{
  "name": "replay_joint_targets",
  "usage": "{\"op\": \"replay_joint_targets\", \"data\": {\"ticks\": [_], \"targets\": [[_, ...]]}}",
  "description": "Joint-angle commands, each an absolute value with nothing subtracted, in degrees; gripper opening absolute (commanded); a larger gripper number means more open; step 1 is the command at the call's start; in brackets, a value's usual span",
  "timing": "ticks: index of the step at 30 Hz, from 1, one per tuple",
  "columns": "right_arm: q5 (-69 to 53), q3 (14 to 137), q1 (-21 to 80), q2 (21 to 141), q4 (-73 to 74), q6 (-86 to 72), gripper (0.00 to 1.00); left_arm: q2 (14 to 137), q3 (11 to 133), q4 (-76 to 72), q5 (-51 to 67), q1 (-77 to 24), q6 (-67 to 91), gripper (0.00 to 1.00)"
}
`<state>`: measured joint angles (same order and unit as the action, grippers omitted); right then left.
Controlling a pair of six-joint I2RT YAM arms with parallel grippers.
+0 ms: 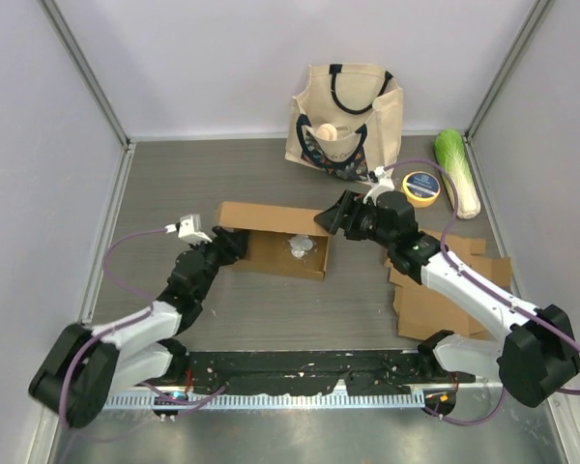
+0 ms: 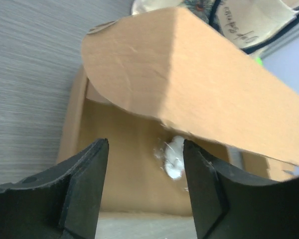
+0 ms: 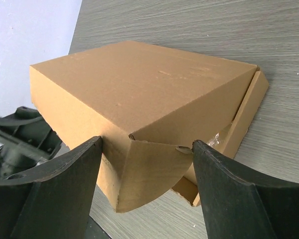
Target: Fold the paper box
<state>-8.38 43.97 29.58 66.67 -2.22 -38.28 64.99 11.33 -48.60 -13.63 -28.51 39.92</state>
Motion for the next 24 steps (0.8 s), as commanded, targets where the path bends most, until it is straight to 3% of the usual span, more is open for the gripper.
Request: {"op": "replay_joint_targets", "data": {"ticks": [1,2,6,11,15,19,24], "targets": [[-5.54,45.0,29.79,67.41,-4.13,-35.25,0.76,49.95,12.92,-21.52,-5.46,-28.83,44.2,0.69],[-5.54,45.7,29.71,67.59,-3.7,-34.29,0.76,46.44,13.09,-17.7,-4.49,-28.74,44.56,0.74],[-5.89,46.84,29.71,68.47,-2.12,-32.53,0.76,30.79,15.03,3.03,2.43,-28.65,46.41,0.76],[-7.2,47.2,29.79,68.56,-0.35,-29.63,0.79,18.46,21.59,9.4,10.81,-28.57,45.27,0.79],[-8.44,47.37,29.88,68.2,5.0,-27.16,0.81,31.17,34.86,11.42,11.86,-28.65,42.9,0.79],[-9.67,46.94,29.88,69.78,6.77,-26.37,0.81,51.12,51.89,10.73,14.06,-28.48,39.3,0.7],[-9.14,45.7,30.32,70.93,6.59,-26.54,0.81,69.48,57.13,1.61,15.98,-28.39,37.88,0.58]]}}
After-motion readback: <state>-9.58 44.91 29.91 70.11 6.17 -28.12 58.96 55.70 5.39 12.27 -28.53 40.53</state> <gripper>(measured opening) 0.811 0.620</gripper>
